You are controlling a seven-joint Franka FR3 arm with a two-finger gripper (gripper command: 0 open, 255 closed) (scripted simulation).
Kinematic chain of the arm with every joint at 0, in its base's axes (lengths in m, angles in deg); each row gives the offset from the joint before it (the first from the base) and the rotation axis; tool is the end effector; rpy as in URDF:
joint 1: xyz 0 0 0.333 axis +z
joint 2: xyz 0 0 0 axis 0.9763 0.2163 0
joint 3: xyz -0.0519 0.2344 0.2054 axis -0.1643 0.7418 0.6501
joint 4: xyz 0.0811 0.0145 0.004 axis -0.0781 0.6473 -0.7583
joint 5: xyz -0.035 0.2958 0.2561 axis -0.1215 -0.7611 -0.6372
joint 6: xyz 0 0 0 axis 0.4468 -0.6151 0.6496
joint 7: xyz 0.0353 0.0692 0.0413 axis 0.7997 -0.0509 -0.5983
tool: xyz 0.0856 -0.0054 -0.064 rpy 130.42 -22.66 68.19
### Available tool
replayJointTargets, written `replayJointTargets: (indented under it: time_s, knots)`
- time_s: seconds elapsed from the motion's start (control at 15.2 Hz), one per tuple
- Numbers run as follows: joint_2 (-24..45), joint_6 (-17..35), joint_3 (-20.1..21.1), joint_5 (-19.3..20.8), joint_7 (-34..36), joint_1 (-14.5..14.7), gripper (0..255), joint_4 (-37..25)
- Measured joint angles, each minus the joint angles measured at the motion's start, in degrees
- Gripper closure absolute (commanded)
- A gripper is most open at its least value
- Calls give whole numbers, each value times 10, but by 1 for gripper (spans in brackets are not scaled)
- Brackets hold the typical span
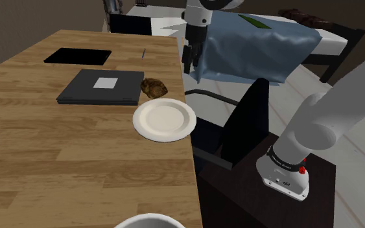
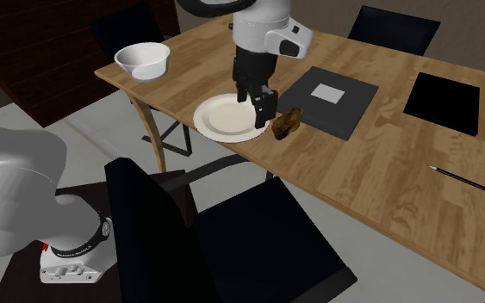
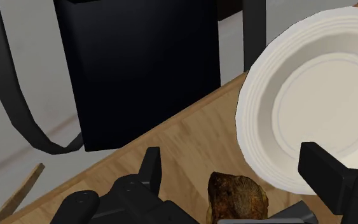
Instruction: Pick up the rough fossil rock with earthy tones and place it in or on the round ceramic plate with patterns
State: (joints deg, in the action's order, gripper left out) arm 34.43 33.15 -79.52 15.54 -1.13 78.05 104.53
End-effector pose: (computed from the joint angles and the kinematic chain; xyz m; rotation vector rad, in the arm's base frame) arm 0.4695 0.0743 0.5228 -3.0374 -0.3616 0.0457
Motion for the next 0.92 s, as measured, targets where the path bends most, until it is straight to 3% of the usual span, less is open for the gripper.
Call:
replayJointTargets:
  time_s: [0.59, 0.92]
  knots:
    - [184, 48, 13, 21, 9, 7, 0, -163]
    - [203, 77, 15, 23, 10, 9, 0, -154]
